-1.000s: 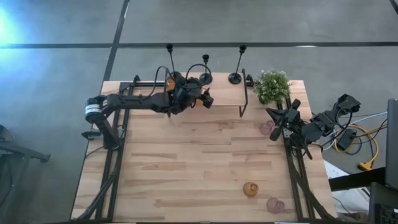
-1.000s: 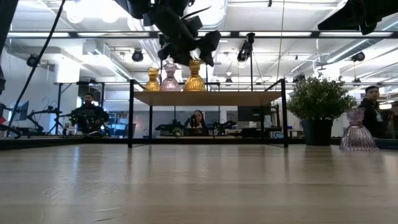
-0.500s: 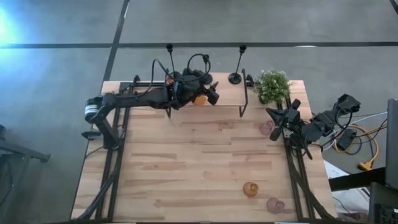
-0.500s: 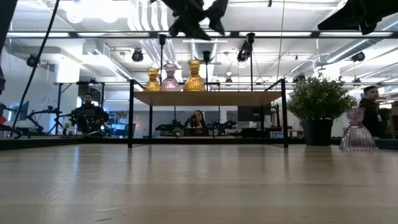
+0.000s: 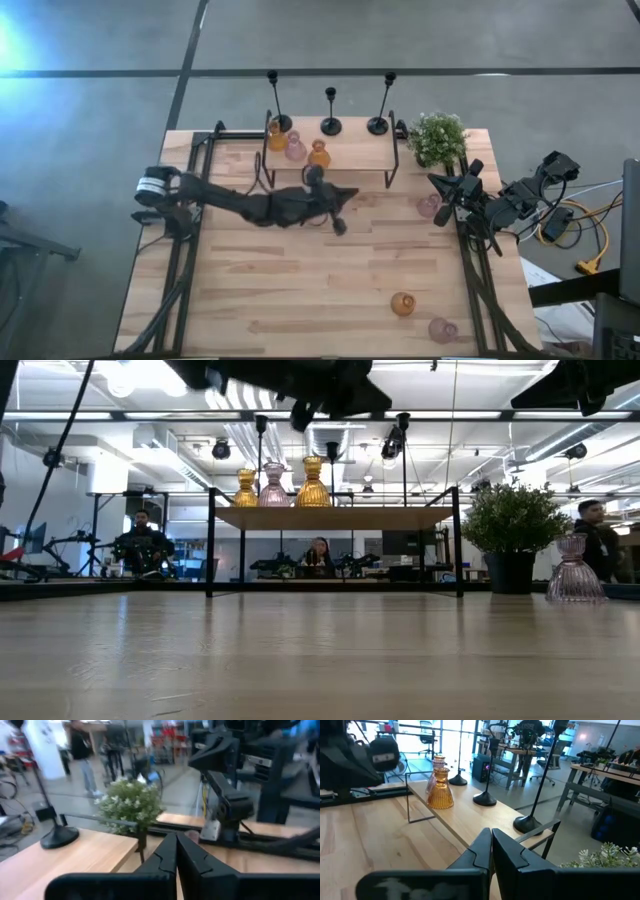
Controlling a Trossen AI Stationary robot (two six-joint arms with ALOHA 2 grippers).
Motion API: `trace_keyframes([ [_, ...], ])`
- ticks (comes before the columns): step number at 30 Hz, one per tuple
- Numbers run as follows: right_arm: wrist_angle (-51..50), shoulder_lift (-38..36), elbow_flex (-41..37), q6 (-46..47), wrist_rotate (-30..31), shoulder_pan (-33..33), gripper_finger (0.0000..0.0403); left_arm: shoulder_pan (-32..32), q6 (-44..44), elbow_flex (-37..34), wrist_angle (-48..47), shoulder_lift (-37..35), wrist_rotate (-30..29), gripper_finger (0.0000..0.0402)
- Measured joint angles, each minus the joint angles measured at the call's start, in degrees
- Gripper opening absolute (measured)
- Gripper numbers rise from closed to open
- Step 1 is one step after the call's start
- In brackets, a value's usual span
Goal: Pick & Place candle stick holders
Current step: Put the left orange glass candle holder on the shelf
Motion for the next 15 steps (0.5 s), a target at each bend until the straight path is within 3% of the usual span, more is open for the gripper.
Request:
trace_keyframes([
  [2, 0.0, 0.0, 0.0, 0.0, -0.01, 0.01, 0.0008, 0.06, 0.09, -3.25, 5.54, 0.86, -2.49, 0.0004],
  [5, 0.01, 0.0, 0.0, 0.0, 0.0, 0.01, 0.0008, 1.0, -0.32, -5.16, 5.75, 1.81, -7.26, 0.0003],
  [15, -0.01, -0.02, 0.0, 0.01, -0.02, 0.01, 0.0008, 4.92, 0.42, -2.49, 6.27, 5.58, -9.63, 0.0002],
])
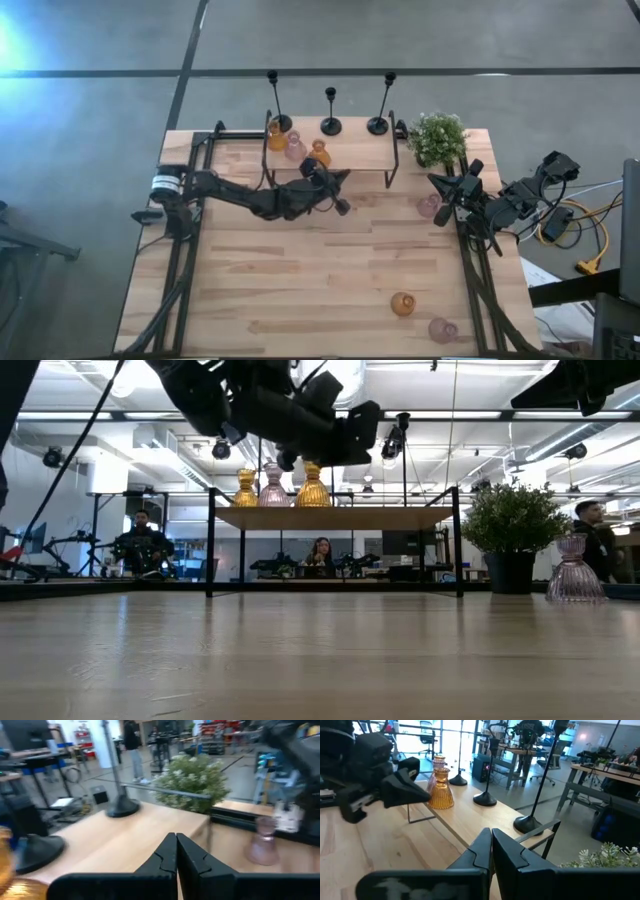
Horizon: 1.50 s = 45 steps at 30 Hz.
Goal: Pick & Place candle stick holders
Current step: Put the left orange glass candle holder on the shelf
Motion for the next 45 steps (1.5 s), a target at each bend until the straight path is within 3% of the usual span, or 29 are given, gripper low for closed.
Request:
trace_keyframes([
  [5, 0.0, 0.0, 0.0, 0.0, 0.0, 0.0, 0.0008, 1.19, 1.66, 0.69, -0.57, -0.46, -6.23, 0.0001],
  [22, 0.0, 0.04, 0.0, -0.01, 0.0, -0.02, 0.0008, 2.29, 0.42, 0.58, -3.45, -0.57, -16.63, 0.0],
  [45, 0.0, 0.04, 0.0, 0.0, 0.02, 0.0, 0.0008, 4.61, 1.99, 0.56, -4.1, -0.63, -19.58, 0.0],
])
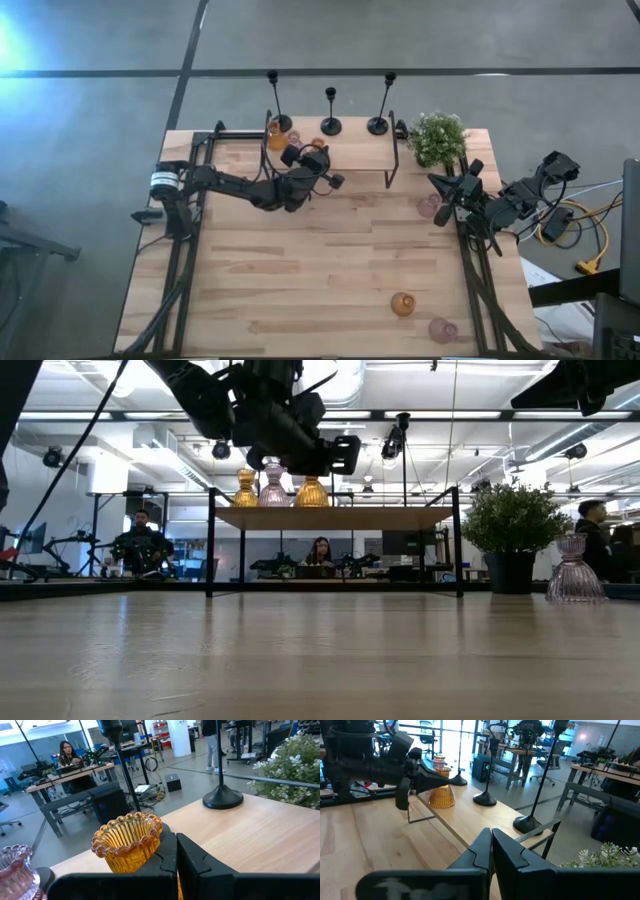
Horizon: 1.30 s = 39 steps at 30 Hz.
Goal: Pick & Place candle stick holders
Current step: Put the left orange glass candle holder on the shelf, then put the top pink glass candle holder on the shelf
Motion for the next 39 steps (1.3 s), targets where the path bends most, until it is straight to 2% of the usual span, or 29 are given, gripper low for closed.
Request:
trace_keyframes([
  [12, 0.0, 0.0, 0.0, -0.02, 0.0, 0.0, 0.0008, 0.14, 0.05, 0.0, -0.36, -0.02, -0.37, 0.0],
  [20, 0.0, 0.0, 0.0, 0.0, 0.0, -0.02, 0.0008, -1.13, -0.04, 0.07, 0.7, -2.63, 6.46, 0.0],
  [26, -0.01, 0.0, 0.0, -0.02, -0.01, -0.02, 0.0008, -2.91, -0.27, 0.81, 1.02, -5.22, 18.15, 0.0],
  [32, 0.0, 0.0, 0.0, 0.0, 0.0, -0.02, 0.0008, -5.41, 0.89, 1.46, -1.69, -8.98, 24.15, 0.0],
  [35, 0.0, 0.0, 0.0, -0.02, -0.02, -0.02, 0.0008, -5.93, -0.55, 1.49, -4.79, -11.29, 30.23, 0.0],
  [39, 0.01, 0.0, 0.0, -0.02, 0.0, -0.01, 0.0008, -6.01, -5.04, 1.49, -10.82, -14.3, 41.51, 0.0],
])
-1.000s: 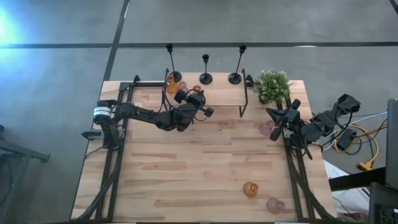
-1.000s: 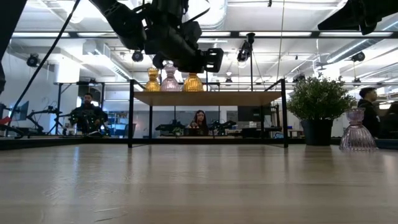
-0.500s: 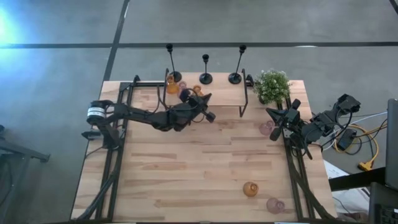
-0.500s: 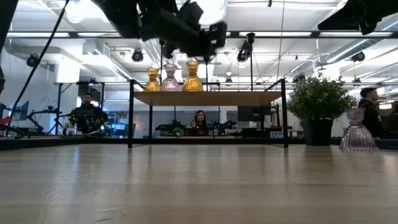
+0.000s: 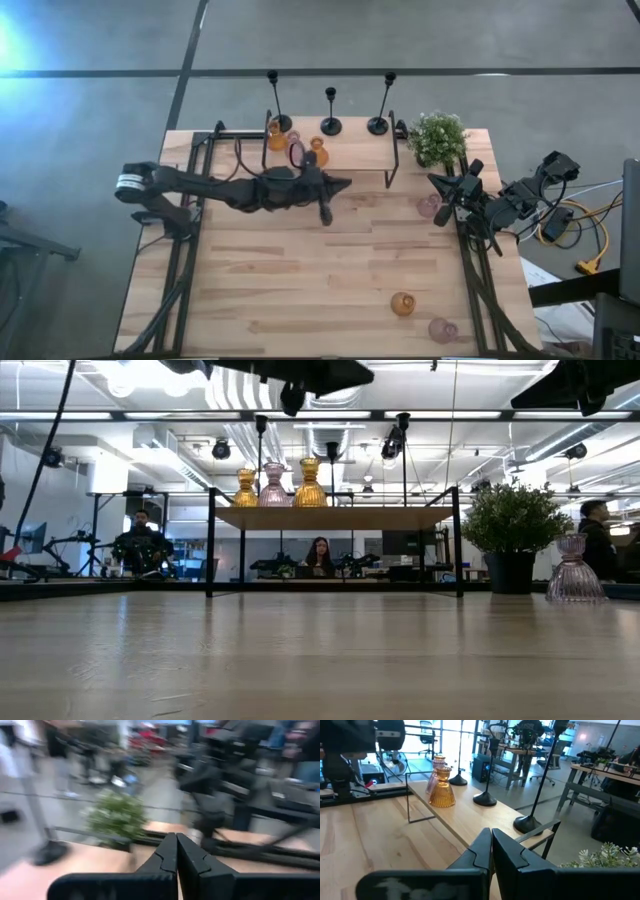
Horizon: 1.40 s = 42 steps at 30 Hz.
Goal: Pick & Place candle stick holders
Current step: Put the top pink glass candle holder on the shelf
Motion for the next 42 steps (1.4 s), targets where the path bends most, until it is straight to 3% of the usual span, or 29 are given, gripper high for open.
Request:
trace_keyframes([
  [5, 0.02, -0.02, 0.0, 0.01, -0.02, -0.02, 0.0008, 0.0, -5.91, -0.1, -8.5, -3.44, 12.17, 0.0],
  [9, 0.0, -0.02, 0.0, -0.01, 0.0, -0.02, 0.0008, 0.0, -8.66, -0.41, -16.6, -7.27, 18.35, 0.0],
  [14, 0.67, -0.02, 0.0, 0.09, -0.02, -0.02, 0.0008, -0.87, -7.45, -1.19, -25.57, -13.34, 21.13, 0.0],
  [18, 7.08, -0.02, 0.0, 0.15, 0.12, -0.02, 0.0008, -1.58, -6.83, -5.38, -26.32, -18.56, 21.27, 0.0],
  [23, 28.95, 0.0, 0.0, -18.85, 3.75, -1.32, 0.0008, -1.66, -7.37, -16.41, -18.61, -26.19, 19.86, 0.0],
  [28, 61.94, 2.12, 0.11, -46.18, -6.02, -3.09, 0.0008, -2.08, -3.38, -31.36, -3.73, -32.7, 19.84, 0.0],
  [30, 68.46, 4.92, 1.33, -52.48, -6.93, -3.23, 0.0008, -2.29, 1.43, -36.91, -1.87, -34.56, 19.79, 0.0],
  [34, 59.59, 12.6, 5.94, -49.24, -3.12, -3.23, 0.0008, -2.24, 4.11, -45.68, 5.52, -37.5, 19.74, 0.0001],
  [40, 27.58, 27.41, 14.86, -15.93, -3.09, -3.14, 0.0008, -2.19, 1.63, -53.14, 14.92, -39.88, 17.76, 0.0002],
  [42, 14.61, 31.08, 17.94, -1.23, -6.48, -3.25, 0.0008, -2.19, 1.59, -53.84, 15.41, -40.3, 17.76, 0.0003],
])
